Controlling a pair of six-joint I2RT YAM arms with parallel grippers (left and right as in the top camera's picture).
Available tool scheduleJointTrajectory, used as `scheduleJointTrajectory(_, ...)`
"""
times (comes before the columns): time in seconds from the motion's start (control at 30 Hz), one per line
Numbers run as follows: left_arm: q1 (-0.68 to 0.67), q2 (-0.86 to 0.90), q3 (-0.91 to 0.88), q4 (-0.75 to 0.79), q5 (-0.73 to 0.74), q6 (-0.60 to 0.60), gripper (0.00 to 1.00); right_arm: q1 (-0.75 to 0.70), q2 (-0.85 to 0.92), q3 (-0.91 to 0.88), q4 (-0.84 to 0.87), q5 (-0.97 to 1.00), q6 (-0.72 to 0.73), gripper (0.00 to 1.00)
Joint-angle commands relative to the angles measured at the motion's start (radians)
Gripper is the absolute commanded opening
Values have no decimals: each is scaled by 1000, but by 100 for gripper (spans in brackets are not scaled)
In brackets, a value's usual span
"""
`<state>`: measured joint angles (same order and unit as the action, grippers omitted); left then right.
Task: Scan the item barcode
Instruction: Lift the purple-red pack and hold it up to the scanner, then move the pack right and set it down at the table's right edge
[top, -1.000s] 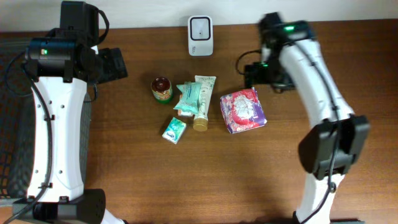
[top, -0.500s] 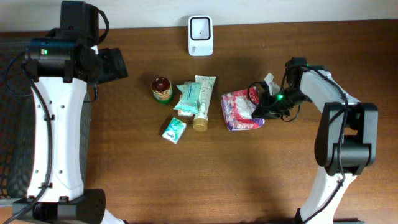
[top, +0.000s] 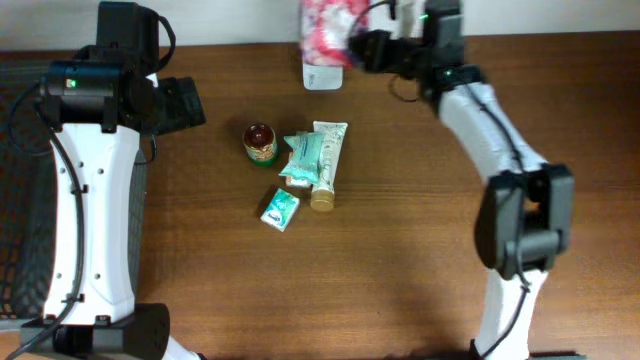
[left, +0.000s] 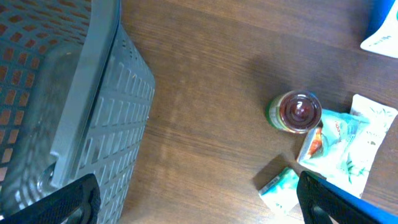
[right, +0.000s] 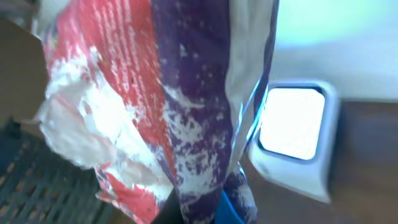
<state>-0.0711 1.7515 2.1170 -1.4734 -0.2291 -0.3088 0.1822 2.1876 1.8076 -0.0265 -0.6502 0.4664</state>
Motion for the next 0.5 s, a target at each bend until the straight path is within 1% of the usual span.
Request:
scheduleJointTrajectory(0.0,3,-3,11,-1,-11,11,99,72,116,9,133,111,128,4)
scheduleJointTrajectory(0.1,3,-3,11,-1,-11,11,99,106,156,9,140,209,138,4)
scheduleJointTrajectory(0.2,3,-3,11,-1,-11,11,99,97,153,23,138,210,138,4)
scheduleJointTrajectory(0.27,3,-3,11,-1,-11,11,99,57,131,69,113,162,138,4)
scheduleJointTrajectory(0.3,3,-3,11,-1,-11,11,99,30,112,95,72,157,138,4)
scheduleJointTrajectory(0.33,3,-3,11,-1,-11,11,99,-34,74,148,-31,166,137,4)
scheduleJointTrajectory(0.43,3,-3,11,-1,-11,11,99,-182,18,223,-239,196,138,4)
scheduleJointTrajectory(0.47,3,-3,11,-1,-11,11,99,-264,7,248,-339,195,147,4)
